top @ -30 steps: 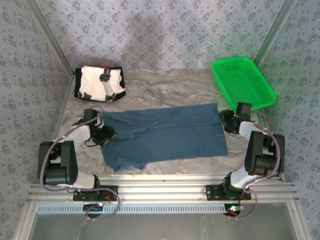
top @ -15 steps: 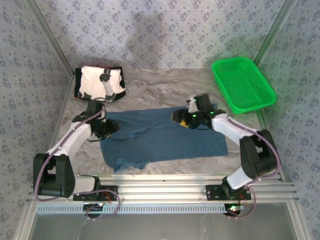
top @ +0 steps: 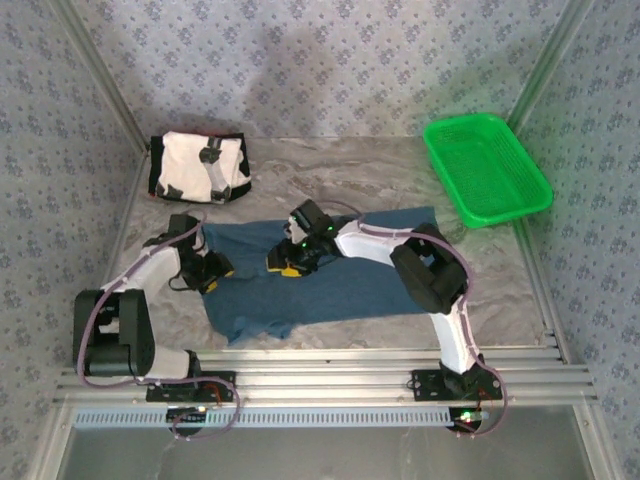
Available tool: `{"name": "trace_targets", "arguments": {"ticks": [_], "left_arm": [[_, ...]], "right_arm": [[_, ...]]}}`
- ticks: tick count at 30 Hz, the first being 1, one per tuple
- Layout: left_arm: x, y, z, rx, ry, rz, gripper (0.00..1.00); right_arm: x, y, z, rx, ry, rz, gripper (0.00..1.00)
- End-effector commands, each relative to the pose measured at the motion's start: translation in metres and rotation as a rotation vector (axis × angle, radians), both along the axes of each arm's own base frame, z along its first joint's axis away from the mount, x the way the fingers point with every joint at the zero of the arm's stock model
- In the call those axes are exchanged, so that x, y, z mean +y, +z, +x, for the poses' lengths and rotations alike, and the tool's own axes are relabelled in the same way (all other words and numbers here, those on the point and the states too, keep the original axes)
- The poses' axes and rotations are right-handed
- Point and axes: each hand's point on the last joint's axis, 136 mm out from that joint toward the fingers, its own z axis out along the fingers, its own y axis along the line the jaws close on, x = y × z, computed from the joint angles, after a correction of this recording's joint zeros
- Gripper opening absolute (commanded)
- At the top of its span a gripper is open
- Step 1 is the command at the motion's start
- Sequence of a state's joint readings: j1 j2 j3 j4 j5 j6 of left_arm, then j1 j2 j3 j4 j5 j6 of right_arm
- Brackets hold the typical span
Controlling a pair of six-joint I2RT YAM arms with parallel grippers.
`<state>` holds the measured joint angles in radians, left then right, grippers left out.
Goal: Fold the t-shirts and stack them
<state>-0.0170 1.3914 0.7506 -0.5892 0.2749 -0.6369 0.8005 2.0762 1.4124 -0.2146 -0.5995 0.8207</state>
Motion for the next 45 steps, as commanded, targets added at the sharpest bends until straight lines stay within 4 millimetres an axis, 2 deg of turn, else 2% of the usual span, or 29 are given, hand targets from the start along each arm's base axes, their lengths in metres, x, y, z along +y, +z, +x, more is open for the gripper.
{"name": "trace_targets", "arguments": {"ticks": [1, 7, 13, 20, 24, 31, 45], "left_arm": [[-0.005, 0.001, 0.008, -0.035, 0.012, -0.049, 0.50], [-0.009, -0.005, 0.021, -0.056, 0.030, -0.086, 0.49], [-0.009, -0.013, 0.021, -0.034, 0.029, -0.089, 0.47], [-0.006, -0.020, 0.022, -0.024, 0.038, -0.072, 0.38], [-0.004, -0.019, 0.025, -0.028, 0.041, -0.061, 0.32], [-0.002, -0.018, 0.029, -0.031, 0.035, -0.048, 0.22], [-0.004, 0.014, 0.028, -0.102, 0.015, -0.058, 0.11]], "right_arm": [[-0.001, -0.018, -0.005, 0.061, -0.047, -0.082, 0.51], [0.000, -0.034, -0.003, 0.070, -0.074, -0.151, 0.50], [-0.001, -0.043, 0.005, 0.064, -0.106, -0.187, 0.49], [-0.002, -0.038, 0.018, 0.056, -0.123, -0.190, 0.44], [-0.005, -0.033, 0.013, 0.074, -0.117, -0.198, 0.44], [-0.010, -0.011, 0.007, 0.070, -0.115, -0.200, 0.47], [-0.009, -0.003, 0.027, 0.058, -0.124, -0.187, 0.47]]}}
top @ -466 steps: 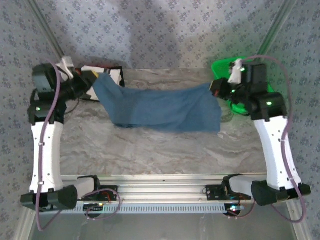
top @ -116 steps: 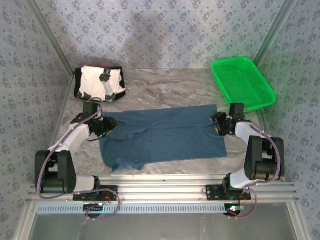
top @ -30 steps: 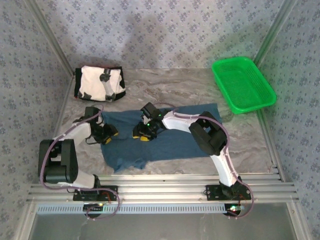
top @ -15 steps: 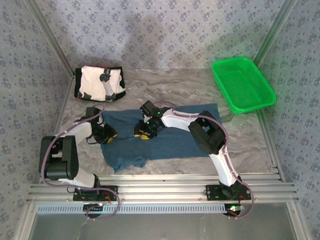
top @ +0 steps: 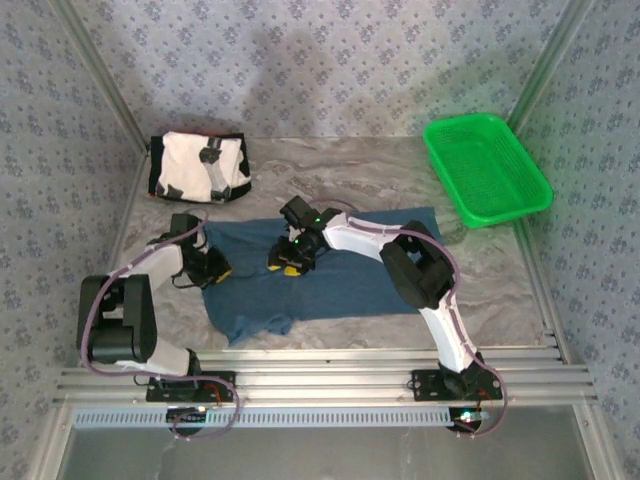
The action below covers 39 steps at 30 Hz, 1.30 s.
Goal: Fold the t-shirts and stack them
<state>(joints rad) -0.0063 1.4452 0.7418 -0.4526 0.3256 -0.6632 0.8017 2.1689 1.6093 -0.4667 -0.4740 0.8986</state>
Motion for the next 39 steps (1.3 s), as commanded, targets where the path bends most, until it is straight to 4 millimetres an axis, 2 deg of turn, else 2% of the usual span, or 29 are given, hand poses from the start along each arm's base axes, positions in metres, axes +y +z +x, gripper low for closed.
{"name": "trace_targets", "arguments": {"ticks": [1, 10, 18, 26, 33, 39], "left_arm": [[0.001, 0.021, 0.004, -0.045, -0.003, -0.004, 0.11], [-0.002, 0.031, -0.002, -0.067, 0.001, -0.029, 0.10], [-0.002, 0.033, -0.004, -0.071, 0.001, -0.029, 0.10], [-0.002, 0.033, -0.006, -0.070, -0.003, -0.028, 0.09], [-0.001, 0.033, -0.008, -0.068, -0.006, -0.028, 0.09], [0.001, 0.033, -0.009, -0.068, -0.003, -0.031, 0.09]], "right_arm": [[-0.001, 0.010, 0.009, -0.016, 0.001, -0.003, 0.47], [0.008, -0.005, 0.011, 0.004, 0.016, -0.004, 0.41], [0.007, -0.018, 0.002, 0.023, 0.035, -0.043, 0.40], [0.010, -0.023, 0.010, 0.003, 0.031, -0.056, 0.38], [0.011, -0.024, 0.010, 0.011, 0.039, -0.054, 0.24], [0.009, -0.010, 0.008, 0.004, 0.045, -0.043, 0.07]]}}
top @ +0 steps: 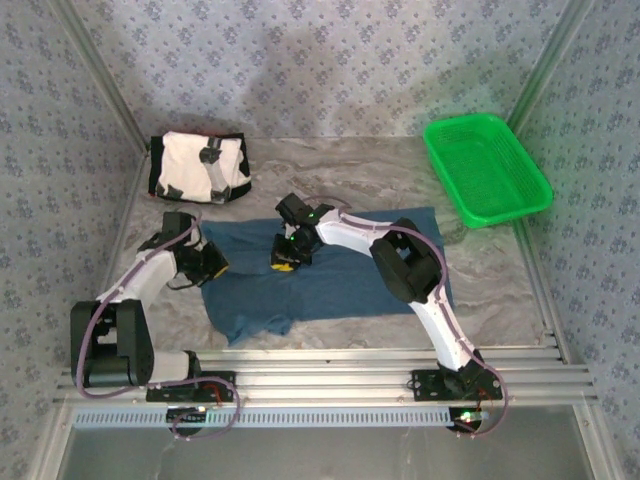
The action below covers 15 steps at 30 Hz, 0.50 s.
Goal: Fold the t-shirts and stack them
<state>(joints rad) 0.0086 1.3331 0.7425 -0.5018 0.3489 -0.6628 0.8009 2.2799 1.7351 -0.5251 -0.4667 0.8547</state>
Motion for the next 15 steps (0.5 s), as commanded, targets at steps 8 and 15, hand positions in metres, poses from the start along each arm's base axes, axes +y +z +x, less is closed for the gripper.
{"name": "trace_targets", "arguments": {"ticks": [8, 15], "left_arm": [[0.001, 0.011, -0.014, -0.001, -0.011, -0.025, 0.09], [-0.003, 0.000, -0.027, 0.030, 0.002, -0.055, 0.09]], "right_arm": [[-0.012, 0.033, -0.014, 0.010, 0.044, 0.000, 0.00], [-0.018, 0.031, -0.025, 0.035, 0.056, -0.011, 0.00]]}}
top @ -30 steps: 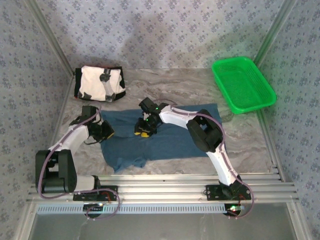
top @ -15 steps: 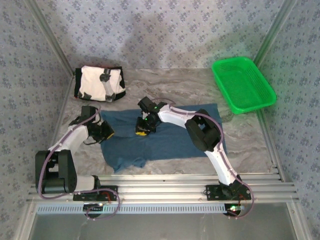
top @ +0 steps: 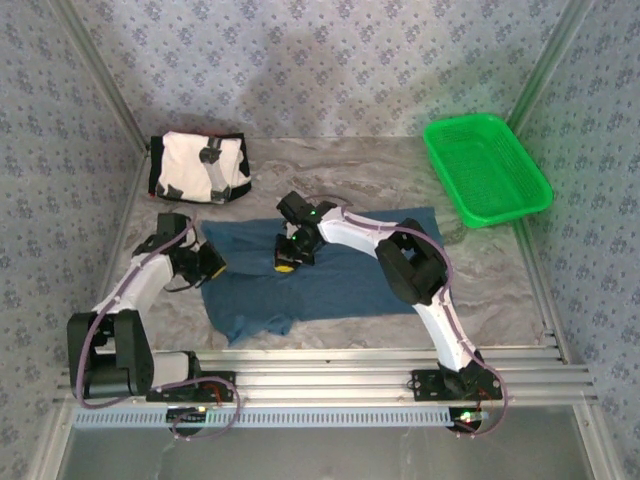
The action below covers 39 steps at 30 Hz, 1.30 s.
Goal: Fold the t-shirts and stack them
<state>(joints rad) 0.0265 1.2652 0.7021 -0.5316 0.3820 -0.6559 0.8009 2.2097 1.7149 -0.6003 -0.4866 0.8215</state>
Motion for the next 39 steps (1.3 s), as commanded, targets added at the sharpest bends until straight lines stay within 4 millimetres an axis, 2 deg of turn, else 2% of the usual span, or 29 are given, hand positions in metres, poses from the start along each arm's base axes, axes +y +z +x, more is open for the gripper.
{"name": "trace_targets", "arguments": {"ticks": [1, 11, 25, 36, 39], "left_arm": [[-0.003, -0.005, -0.014, 0.037, 0.003, -0.030, 0.09], [-0.010, -0.016, -0.034, 0.070, 0.003, -0.063, 0.10], [-0.024, -0.029, -0.062, 0.123, -0.021, -0.089, 0.10], [-0.025, -0.042, -0.077, 0.174, -0.034, -0.069, 0.10], [-0.024, -0.046, -0.080, 0.187, -0.032, -0.059, 0.11]], "right_arm": [[-0.010, 0.008, -0.013, 0.026, 0.024, -0.016, 0.00], [-0.024, -0.004, -0.029, 0.062, 0.038, -0.055, 0.00], [-0.035, -0.008, -0.032, 0.072, 0.052, -0.094, 0.00], [-0.043, -0.015, -0.042, 0.095, 0.055, -0.118, 0.00], [-0.044, -0.019, -0.044, 0.100, 0.055, -0.125, 0.04]]}}
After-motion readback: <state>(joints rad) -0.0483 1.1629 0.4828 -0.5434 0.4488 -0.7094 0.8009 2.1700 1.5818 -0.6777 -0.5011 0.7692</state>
